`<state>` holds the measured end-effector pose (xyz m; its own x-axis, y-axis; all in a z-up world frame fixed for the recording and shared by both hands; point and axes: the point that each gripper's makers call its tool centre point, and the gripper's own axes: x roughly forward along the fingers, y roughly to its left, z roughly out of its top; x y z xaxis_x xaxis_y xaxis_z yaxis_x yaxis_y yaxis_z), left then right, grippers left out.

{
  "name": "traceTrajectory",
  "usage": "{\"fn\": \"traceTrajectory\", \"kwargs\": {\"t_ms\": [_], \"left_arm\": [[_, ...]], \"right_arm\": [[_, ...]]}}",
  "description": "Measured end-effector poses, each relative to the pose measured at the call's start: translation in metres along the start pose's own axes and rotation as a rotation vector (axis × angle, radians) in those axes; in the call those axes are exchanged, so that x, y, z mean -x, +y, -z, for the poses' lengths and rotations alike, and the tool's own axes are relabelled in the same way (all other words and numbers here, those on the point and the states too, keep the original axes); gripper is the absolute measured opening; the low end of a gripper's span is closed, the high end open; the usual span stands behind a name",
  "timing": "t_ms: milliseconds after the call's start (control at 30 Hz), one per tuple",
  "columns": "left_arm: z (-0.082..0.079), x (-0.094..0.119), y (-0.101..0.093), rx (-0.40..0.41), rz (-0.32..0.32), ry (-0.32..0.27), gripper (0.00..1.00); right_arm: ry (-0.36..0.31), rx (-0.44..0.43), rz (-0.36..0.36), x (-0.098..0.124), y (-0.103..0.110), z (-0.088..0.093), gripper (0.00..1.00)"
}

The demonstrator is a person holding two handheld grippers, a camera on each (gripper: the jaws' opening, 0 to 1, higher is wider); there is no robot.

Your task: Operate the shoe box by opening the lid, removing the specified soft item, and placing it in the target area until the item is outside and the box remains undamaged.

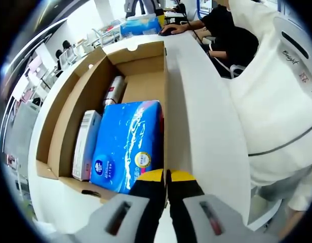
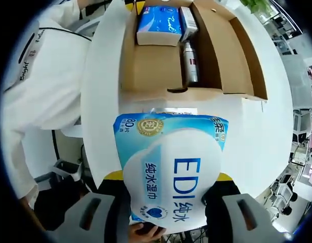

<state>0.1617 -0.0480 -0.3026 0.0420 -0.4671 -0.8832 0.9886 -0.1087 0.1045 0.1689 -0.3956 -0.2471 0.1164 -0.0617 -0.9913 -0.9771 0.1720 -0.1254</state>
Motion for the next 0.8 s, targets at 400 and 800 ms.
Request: {"fn": "traceTrajectory", "kwargs": {"t_ms": [400,800], "left_arm": [[0.0,0.0,0.0,0.0,-0.001,-0.001,0.01],[-0.001,0.0,0.0,0.001,-0.002,0.0,0.01]], "right_arm": [[0.02,-0.016,-0.027,-0.019,0.005,0.005,0.57],[0.015,-0.024,-0.041,-0.022,0.005,0.011,0.57]]}}
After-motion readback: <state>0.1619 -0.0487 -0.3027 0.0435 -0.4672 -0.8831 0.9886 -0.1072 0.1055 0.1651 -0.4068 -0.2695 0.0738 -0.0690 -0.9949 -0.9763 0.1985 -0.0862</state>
